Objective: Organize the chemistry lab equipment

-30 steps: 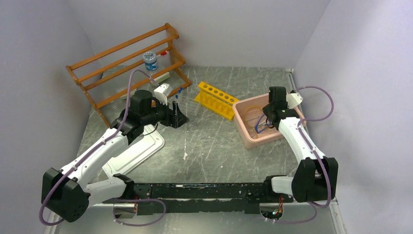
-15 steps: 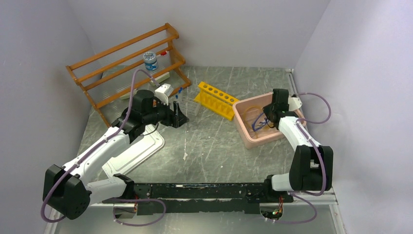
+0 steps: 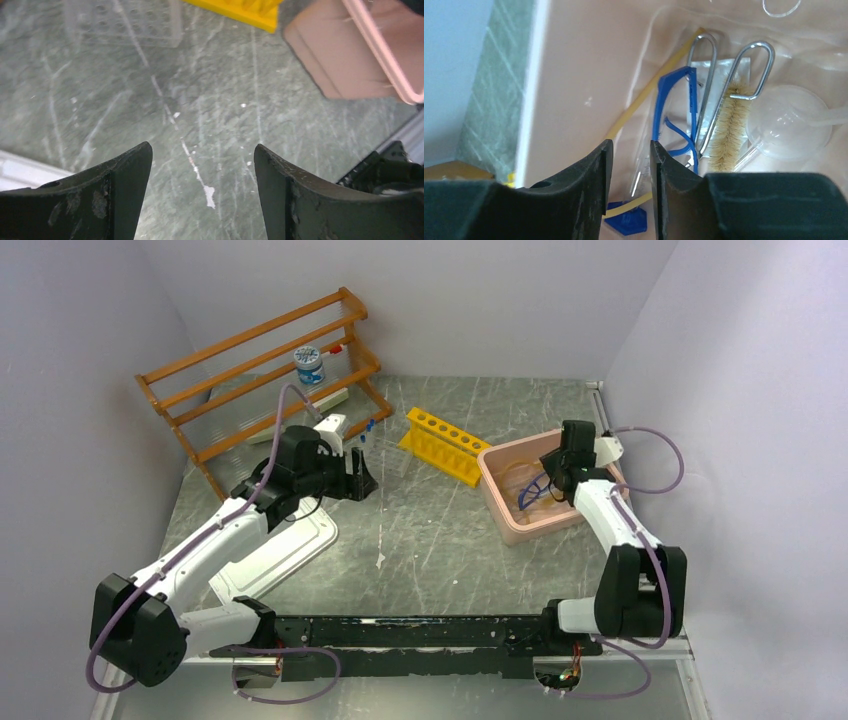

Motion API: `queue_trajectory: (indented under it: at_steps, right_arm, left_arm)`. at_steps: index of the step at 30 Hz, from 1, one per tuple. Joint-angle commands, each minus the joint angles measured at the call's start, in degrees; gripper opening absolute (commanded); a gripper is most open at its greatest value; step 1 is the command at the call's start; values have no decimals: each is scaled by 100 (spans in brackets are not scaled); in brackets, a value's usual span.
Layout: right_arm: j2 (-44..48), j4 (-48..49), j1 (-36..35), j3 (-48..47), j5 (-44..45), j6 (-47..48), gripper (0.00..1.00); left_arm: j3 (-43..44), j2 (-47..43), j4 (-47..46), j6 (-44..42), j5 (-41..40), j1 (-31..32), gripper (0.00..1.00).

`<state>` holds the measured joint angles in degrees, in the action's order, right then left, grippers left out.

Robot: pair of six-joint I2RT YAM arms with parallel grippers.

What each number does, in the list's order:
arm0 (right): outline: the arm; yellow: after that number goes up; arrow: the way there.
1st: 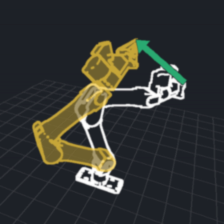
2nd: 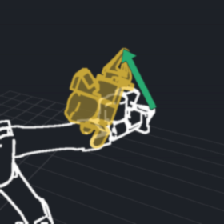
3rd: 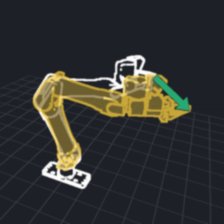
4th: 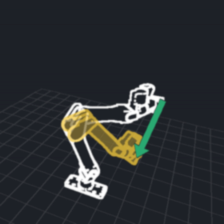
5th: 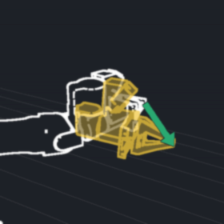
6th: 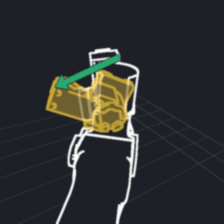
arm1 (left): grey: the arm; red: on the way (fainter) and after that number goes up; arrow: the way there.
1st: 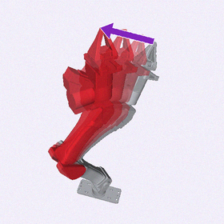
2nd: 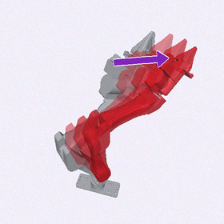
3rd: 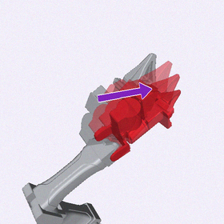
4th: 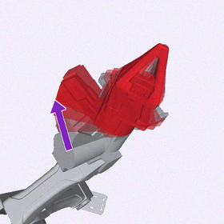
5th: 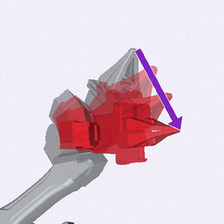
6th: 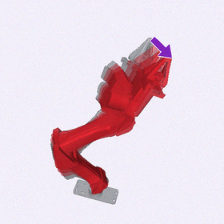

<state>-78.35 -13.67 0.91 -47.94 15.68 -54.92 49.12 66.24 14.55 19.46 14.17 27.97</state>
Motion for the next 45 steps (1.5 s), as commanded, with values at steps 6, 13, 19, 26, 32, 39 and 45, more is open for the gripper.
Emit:
queue_trajectory:
  at_steps: [6,13,19,26,32,39,45]
  right_arm:
    - [1187,-287,-53,-569,-449,1125,42]
    - [1532,-337,-1754,-1044,-381,2043,46]
    - [1077,-35,-3335,-1341,-481,2455,48]
    - [-39,486,-5467,-1569,13,2719,54]
    - [-1700,1054,-6137,-2016,-557,2527,59]
    - [-3182,1002,-6547,-2987,-574,2392,61]
    - [-3885,761,-6638,-3593,-286,2219,60]
  left_arm:
    - [293,1,1516,724,-2535,-53,79]
    - [227,-576,1591,960,-2983,-160,79]
    - [738,-1229,1692,876,-3556,-165,78]
    - [1360,-2067,1778,573,-3874,-167,78]
    - [1821,-2437,2265,569,-4069,-160,79]
    - [2180,-2828,2762,499,-4392,-166,80]
    - [2276,-2907,2931,471,-4428,-160,80]
